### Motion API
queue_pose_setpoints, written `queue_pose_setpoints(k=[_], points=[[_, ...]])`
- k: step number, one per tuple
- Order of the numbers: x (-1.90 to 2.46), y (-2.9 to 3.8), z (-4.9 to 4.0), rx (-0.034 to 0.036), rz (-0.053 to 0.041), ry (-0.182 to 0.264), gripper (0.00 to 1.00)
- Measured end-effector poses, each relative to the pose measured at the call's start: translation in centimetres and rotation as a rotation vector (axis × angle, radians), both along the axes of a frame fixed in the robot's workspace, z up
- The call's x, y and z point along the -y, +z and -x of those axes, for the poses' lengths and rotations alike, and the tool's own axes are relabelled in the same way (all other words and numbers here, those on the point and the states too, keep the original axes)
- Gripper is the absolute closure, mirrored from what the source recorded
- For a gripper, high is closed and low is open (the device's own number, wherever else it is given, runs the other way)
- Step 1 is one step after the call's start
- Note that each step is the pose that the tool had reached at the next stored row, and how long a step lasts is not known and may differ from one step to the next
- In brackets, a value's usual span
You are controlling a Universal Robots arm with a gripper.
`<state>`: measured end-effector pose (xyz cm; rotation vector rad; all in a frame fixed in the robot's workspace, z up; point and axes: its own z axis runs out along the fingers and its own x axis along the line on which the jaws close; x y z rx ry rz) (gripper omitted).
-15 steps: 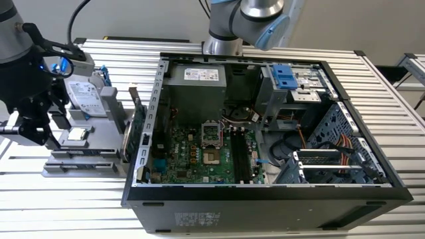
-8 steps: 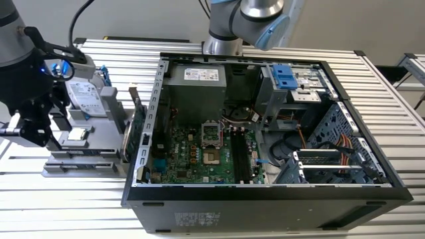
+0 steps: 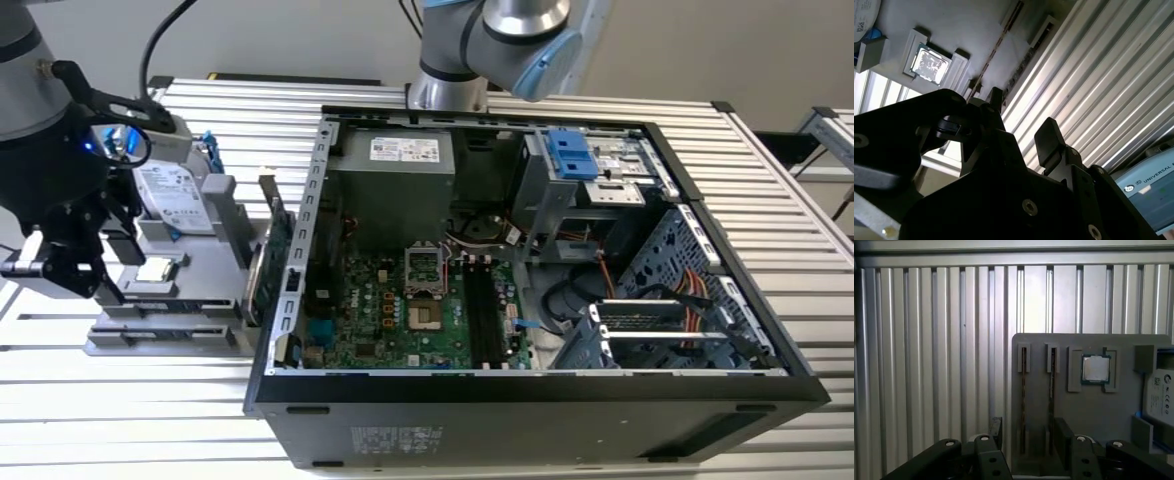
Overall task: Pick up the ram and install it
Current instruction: 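Pick up the ram and move it above insertion slot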
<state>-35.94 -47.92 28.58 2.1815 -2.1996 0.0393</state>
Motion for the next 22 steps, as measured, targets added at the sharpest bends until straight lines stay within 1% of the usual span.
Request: queue_pose_setpoints(k=[6,9,22], points=[[0.00,-0.03,0.00,0.0002,0.0001,0.000,0.00],[0.00,-0.17,0.00,0.0003,0.0000,0.000,0.00],[0.00,-1.09,0.00,0.0001,0.0002,0.000,0.00]])
